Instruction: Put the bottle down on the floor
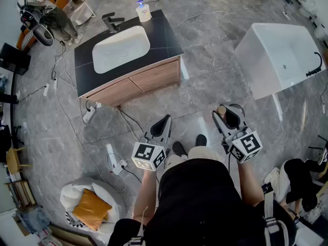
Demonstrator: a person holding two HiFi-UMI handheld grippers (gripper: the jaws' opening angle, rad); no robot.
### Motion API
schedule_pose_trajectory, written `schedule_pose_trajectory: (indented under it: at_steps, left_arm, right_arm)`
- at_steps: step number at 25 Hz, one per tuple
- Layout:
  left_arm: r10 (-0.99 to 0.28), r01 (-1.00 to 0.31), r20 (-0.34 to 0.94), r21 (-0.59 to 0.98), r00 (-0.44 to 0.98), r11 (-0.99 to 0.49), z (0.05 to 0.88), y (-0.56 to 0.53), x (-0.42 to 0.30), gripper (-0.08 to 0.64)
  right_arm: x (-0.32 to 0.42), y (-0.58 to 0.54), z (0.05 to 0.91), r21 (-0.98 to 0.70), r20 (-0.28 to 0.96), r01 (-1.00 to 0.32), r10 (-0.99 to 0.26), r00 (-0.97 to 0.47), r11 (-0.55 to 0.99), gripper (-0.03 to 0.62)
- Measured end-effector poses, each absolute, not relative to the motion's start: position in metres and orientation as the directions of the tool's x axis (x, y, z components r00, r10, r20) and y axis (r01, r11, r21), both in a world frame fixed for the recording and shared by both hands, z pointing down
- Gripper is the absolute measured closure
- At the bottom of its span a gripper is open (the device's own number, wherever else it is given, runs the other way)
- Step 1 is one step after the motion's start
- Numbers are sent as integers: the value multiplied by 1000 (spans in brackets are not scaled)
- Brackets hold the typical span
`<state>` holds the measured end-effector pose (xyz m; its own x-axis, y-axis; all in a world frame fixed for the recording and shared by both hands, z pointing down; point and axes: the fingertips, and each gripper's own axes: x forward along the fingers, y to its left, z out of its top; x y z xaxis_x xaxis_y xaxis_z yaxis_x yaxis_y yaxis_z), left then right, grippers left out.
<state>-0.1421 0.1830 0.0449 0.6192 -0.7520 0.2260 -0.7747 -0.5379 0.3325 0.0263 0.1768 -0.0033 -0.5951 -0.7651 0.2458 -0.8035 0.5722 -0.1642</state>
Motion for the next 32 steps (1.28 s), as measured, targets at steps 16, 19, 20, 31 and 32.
schedule_pose_trajectory:
  at_steps: [16, 19, 20, 31, 32]
  left_arm:
    - [-745, -770, 230, 335, 626, -544, 52, 211, -142, 540]
    - [-745, -768, 224, 338, 628, -545, 50, 212, -143, 540]
    - [-746, -767, 221, 339, 628, -546, 49, 212, -143, 540]
    - [-734, -762, 245, 365, 633, -535, 63, 203, -133, 540]
    - [-735, -763, 246, 364, 632, -534, 63, 198, -130, 540]
  right_arm:
    - [26, 203, -9, -230, 188, -786, -767, -614, 573, 454]
    - [24, 204, -12, -229, 184, -786, -767, -614, 574, 454]
    - [23, 204, -13, -229, 184, -786, -768, -614, 574, 454]
    - [27, 185, -7, -246, 195, -775, -753, -628, 582, 454]
    - [29, 179, -7, -245, 192, -773, -752, -631, 586, 454]
